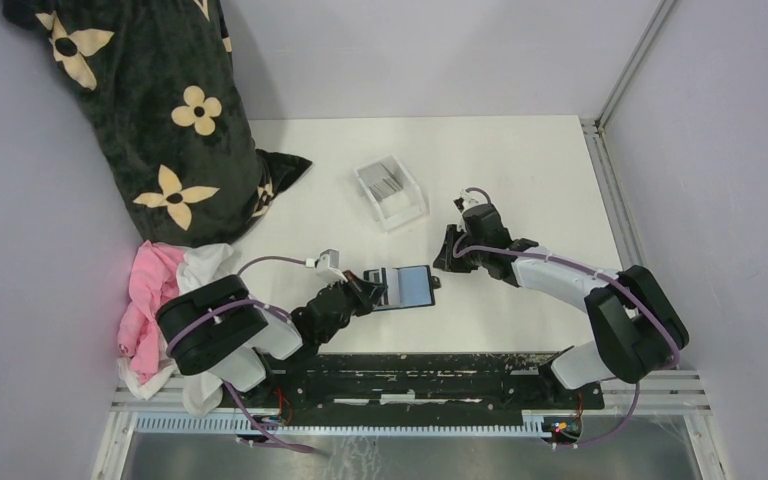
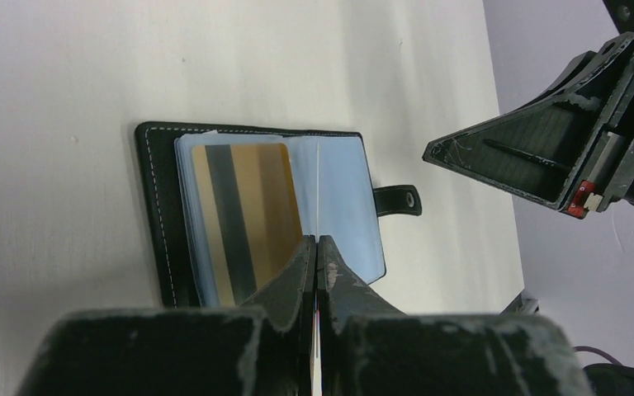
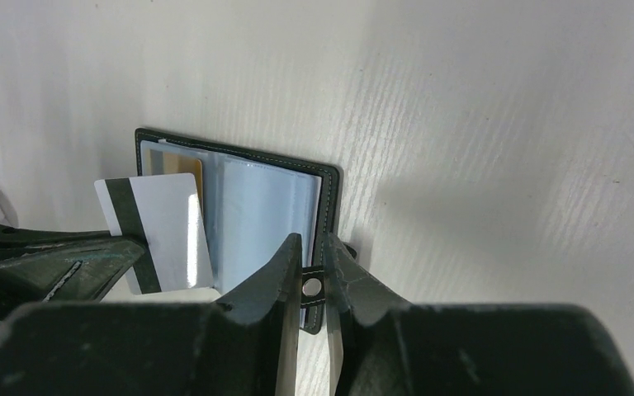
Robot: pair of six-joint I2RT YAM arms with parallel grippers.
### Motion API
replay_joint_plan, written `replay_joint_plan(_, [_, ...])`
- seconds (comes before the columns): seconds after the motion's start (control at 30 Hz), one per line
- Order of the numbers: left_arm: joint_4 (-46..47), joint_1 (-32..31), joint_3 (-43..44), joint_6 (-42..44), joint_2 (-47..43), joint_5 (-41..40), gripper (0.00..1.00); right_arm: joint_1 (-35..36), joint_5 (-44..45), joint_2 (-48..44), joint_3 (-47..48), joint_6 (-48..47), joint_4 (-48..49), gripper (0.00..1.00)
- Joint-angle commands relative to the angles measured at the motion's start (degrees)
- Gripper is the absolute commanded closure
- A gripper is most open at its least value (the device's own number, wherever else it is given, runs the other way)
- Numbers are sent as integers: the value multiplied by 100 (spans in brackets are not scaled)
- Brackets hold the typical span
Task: Put the credit cards into the card holder
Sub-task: Insert the credit card into the card holder.
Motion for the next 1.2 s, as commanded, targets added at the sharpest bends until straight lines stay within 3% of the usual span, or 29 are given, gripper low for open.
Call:
replay_joint_plan(0.0, [243,-121,191,-389,210,-381,97,52,164,69,78,-103,139,79])
replay_joint_plan(0.83, [438,-217,246,-1220,802,-699,97,59,159,413,64,-136,161,79])
replay_joint_plan(1.17, [994,-247,109,-1656,1213,-731,97,72,122,591,100,-119,183,79])
